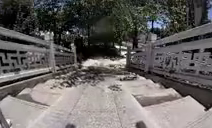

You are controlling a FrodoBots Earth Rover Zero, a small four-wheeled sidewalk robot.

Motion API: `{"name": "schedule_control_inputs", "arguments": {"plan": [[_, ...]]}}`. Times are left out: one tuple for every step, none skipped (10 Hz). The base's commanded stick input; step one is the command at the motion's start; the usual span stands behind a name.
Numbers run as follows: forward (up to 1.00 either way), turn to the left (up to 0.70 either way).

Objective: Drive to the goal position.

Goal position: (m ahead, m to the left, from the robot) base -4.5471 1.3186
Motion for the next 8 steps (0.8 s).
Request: {"name": "schedule_control_inputs", "arguments": {"plan": [[0.45,0.00],[0.45,0.00],[0.45,0.00],[0.45,0.00],[0.45,0.00],[0.45,0.00],[0.45,0.00],[0.45,0.00]]}}
